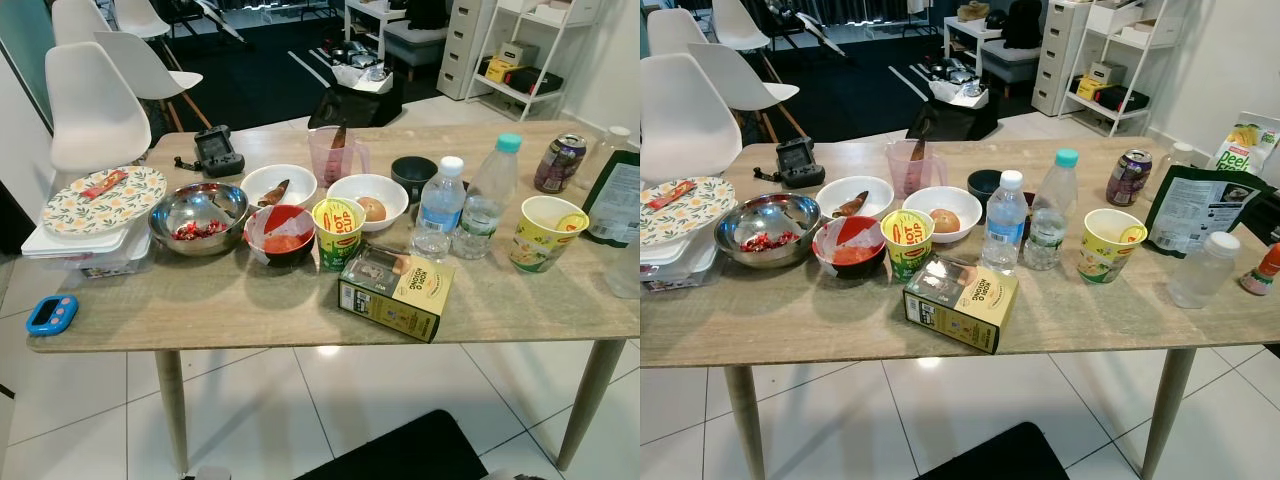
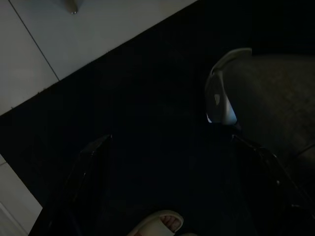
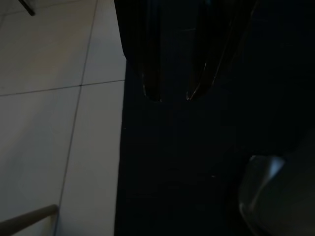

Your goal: Restocking fridge

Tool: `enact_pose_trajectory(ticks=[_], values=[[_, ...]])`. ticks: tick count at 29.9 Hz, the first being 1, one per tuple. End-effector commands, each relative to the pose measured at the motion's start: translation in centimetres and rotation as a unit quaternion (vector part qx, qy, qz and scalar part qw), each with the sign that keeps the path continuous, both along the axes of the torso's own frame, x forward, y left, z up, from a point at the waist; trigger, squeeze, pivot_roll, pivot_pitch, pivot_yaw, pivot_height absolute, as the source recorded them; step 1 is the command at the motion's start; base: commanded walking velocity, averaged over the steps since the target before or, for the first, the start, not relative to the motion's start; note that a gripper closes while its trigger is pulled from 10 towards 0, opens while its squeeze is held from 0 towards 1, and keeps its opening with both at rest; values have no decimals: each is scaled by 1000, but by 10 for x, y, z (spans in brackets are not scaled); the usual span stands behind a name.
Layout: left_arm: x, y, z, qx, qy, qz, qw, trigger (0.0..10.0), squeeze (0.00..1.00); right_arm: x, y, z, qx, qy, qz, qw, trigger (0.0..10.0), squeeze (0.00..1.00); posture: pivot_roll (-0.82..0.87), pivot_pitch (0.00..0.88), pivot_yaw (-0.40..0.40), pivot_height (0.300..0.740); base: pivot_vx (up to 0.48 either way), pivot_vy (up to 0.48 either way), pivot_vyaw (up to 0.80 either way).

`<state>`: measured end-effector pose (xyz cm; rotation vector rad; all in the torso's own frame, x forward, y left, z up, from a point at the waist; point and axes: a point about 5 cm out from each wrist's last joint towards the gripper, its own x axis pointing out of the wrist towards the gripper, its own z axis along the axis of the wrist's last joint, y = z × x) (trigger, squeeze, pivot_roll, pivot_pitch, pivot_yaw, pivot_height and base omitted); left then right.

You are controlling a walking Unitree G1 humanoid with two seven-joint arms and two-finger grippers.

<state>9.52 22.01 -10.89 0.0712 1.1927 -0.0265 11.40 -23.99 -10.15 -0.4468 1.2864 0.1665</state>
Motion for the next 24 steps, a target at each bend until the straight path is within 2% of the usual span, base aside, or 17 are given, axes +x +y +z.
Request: enact_pose_trajectory(ticks=[1,3,7,8,9,10,13,14,16,17,19,21,22,23,24], values=[[-6,8,0,16,11,-5,1000,10000,0,0,-3,1,-18,-5,-3,1000,10000,0,-19,0,-14,740,0,0,0],[-7,8,0,16,11,-5,1000,10000,0,-2,-10,2,-48,-11,-14,999,10000,0,-13,0,-15,740,0,0,0],[-6,4,-1,12,9,-5,1000,10000,0,-5,-20,4,-68,-19,-42,997,10000,0,-8,0,-12,740,0,0,0],[-5,1,-1,9,9,-9,1000,10000,0,-3,-30,7,-83,-32,-67,994,10000,737,-7,0,-11,740,0,0,0],[-5,-1,-1,7,10,-13,1000,10000,0,-1,-42,13,-104,-46,-95,989,10000,1000,-6,0,-10,740,0,0,0],[-5,-2,-2,6,10,-15,1000,10000,0,3,-60,21,-137,-65,-120,981,10000,1000,-5,0,-13,740,0,0,0],[-5,-2,-2,6,10,-15,1000,10000,0,3,-60,21,-137,-65,-120,981,10000,1000,-5,0,-13,740,0,0,0],[-5,-3,-2,6,10,-16,1000,10000,0,7,-74,29,-163,-81,-142,973,10000,1000,-3,0,-15,740,0,0,0],[-5,-3,-2,6,9,-14,1000,10000,0,21,-108,53,-218,-127,-193,948,10000,1000,-3,0,-21,740,0,0,0],[-5,-3,-2,6,9,-14,1000,10000,0,21,-108,53,-218,-127,-193,948,10000,1000,-3,0,-21,740,0,0,0],[-4,-3,-2,6,8,-12,1000,10000,0,34,-131,74,-255,-168,-231,924,10000,1000,-3,0,-23,740,0,0,0],[-4,-3,-2,6,8,-12,1000,10000,0,34,-131,74,-255,-168,-231,924,10000,1000,-3,0,-23,740,0,0,0],[-4,-4,-2,4,7,-9,1000,10000,0,49,-153,101,-292,-217,-262,894,10000,1000,-1,0,-28,740,0,0,0],[-4,-5,-2,3,7,-8,1000,10000,0,55,-163,113,-309,-236,-272,880,10000,1000,0,0,-31,740,0,0,0],[-4,-5,-2,3,7,-8,1000,10000,0,55,-163,113,-309,-236,-272,880,10000,1000,0,0,-31,740,0,0,0]])
